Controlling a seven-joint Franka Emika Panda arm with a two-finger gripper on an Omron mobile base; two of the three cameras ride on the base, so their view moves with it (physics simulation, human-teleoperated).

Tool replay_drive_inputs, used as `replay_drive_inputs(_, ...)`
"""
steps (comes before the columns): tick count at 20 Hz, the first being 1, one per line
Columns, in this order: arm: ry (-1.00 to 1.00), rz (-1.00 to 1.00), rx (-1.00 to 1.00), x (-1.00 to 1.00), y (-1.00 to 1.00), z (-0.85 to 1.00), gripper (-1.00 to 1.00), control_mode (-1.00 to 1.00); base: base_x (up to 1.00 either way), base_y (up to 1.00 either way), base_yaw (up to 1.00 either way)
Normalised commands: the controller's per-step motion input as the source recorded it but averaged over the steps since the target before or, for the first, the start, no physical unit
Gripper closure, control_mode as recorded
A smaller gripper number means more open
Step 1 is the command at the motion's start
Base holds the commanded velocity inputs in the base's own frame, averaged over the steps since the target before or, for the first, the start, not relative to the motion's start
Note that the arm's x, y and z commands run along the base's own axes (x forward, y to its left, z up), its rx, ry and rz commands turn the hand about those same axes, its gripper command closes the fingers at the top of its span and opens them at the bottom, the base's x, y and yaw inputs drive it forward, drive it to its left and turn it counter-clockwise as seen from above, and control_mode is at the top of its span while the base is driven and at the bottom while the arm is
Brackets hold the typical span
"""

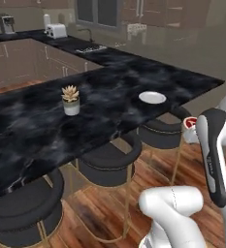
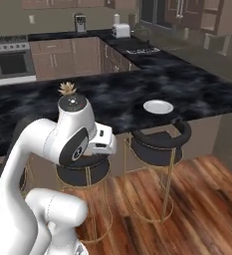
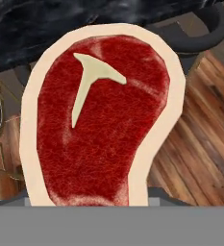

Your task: Take the steak from the fridge and place it on the digital scale on the counter by the fridge. Wait a few seconds for a reading, then move it to the plate on the dining counter.

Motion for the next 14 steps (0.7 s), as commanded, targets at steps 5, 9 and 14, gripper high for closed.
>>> replay_drive_inputs(5,0.0,0.0,0.0,0.0,0.0,0.0,1.0,1.0,0.95,-1.0,0.25)
replay_drive_inputs(9,0.0,0.0,0.0,0.0,0.0,0.0,1.0,1.0,1.0,-1.0,0.28)
replay_drive_inputs(14,0.0,0.0,0.0,0.0,0.0,0.0,1.0,1.0,0.81,-1.0,0.34)
